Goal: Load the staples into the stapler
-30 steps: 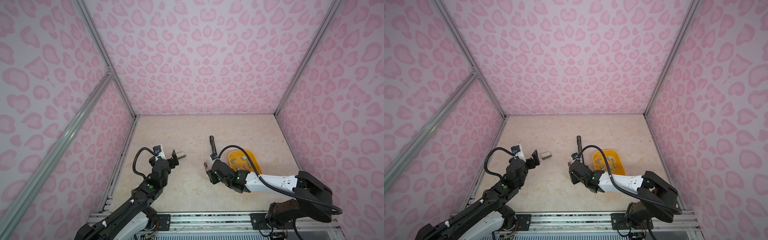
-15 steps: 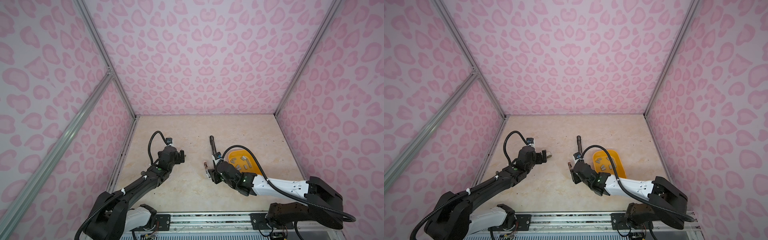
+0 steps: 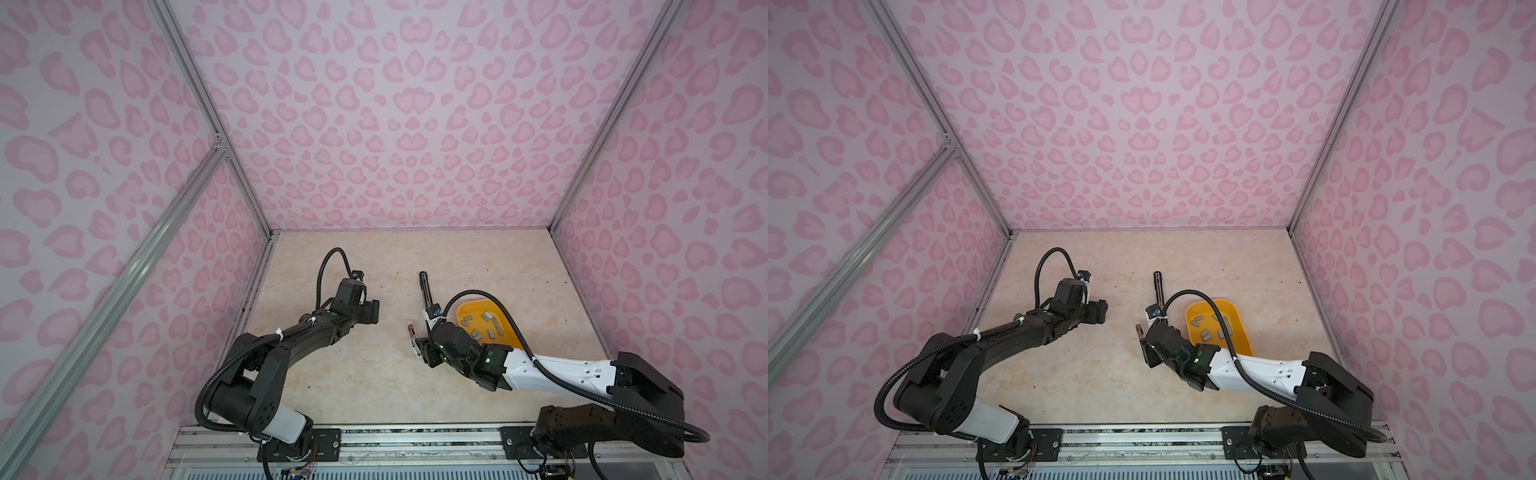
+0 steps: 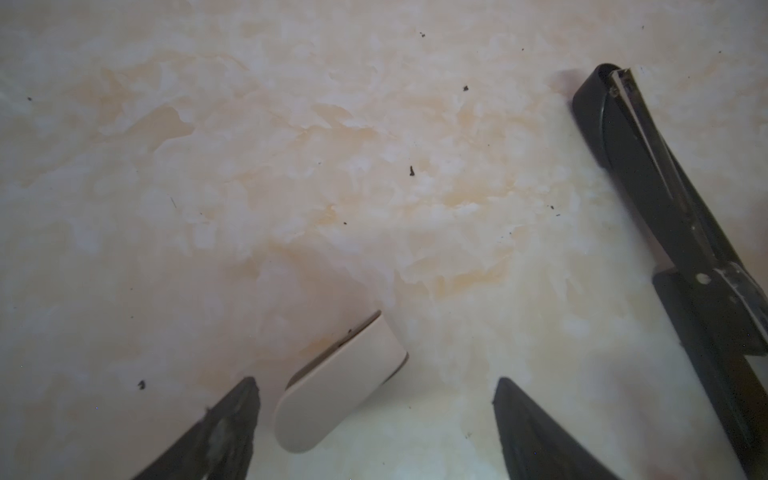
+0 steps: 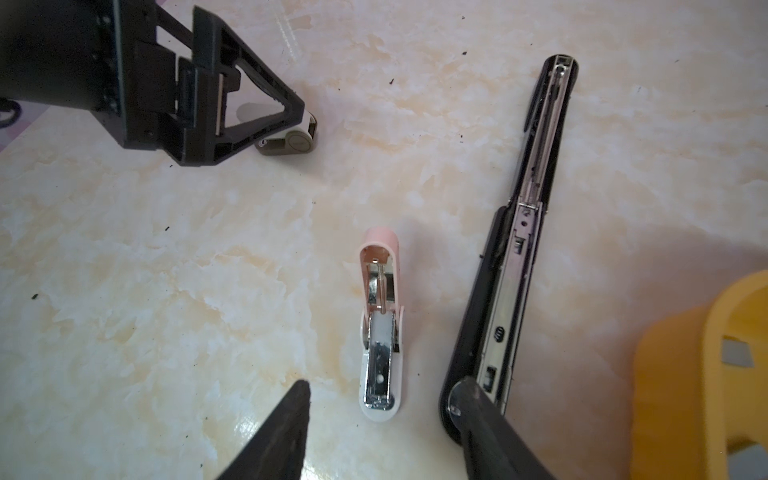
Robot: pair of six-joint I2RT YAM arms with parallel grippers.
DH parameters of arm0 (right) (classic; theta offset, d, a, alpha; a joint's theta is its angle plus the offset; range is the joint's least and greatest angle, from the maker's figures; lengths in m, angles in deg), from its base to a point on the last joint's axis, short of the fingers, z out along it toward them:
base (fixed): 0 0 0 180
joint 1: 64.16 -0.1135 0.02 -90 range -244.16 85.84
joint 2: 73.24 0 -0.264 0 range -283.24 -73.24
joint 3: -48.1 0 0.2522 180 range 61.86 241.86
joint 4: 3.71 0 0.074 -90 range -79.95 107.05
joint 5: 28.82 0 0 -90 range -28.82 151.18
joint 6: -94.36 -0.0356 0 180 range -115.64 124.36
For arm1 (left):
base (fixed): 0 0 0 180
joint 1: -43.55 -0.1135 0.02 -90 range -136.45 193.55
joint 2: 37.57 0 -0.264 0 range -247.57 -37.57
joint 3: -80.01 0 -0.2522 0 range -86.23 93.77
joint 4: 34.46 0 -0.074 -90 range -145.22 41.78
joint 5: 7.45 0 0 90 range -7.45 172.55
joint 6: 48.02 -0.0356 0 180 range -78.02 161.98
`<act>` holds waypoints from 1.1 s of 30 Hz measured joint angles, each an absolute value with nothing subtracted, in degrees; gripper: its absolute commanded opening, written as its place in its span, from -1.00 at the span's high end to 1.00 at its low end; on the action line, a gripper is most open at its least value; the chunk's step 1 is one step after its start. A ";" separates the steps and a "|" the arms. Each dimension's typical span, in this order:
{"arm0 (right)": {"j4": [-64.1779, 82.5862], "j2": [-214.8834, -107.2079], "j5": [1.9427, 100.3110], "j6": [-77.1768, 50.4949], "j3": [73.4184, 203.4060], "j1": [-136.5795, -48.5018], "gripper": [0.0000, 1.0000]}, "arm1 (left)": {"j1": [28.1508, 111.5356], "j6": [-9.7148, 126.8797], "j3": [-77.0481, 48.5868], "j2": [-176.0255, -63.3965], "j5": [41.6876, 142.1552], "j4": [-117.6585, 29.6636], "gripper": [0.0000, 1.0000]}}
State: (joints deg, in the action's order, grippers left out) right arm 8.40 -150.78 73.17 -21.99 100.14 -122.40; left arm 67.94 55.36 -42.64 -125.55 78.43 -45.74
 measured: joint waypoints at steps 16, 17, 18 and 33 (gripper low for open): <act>6.66 -141.10 72.34 -21.97 95.79 -122.55 -0.18 | 67.94 55.91 -41.06 -128.79 81.38 -48.62 -0.76; 6.68 -139.48 72.93 -22.10 95.68 -122.55 -0.18 | 67.94 56.35 -41.13 -128.79 82.34 -48.49 -0.75; 6.68 -137.95 73.41 -22.82 95.68 -122.53 -0.19 | 67.94 56.59 -41.13 -128.90 83.02 -48.47 -0.75; 13.08 -130.37 59.07 -30.56 117.04 -124.36 -0.22 | 69.55 60.59 -43.62 -130.41 93.18 -43.29 -0.81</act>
State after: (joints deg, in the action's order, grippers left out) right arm 13.08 -130.37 59.07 -30.56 117.04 -124.36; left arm 69.55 60.59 -43.62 -130.41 93.18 -43.29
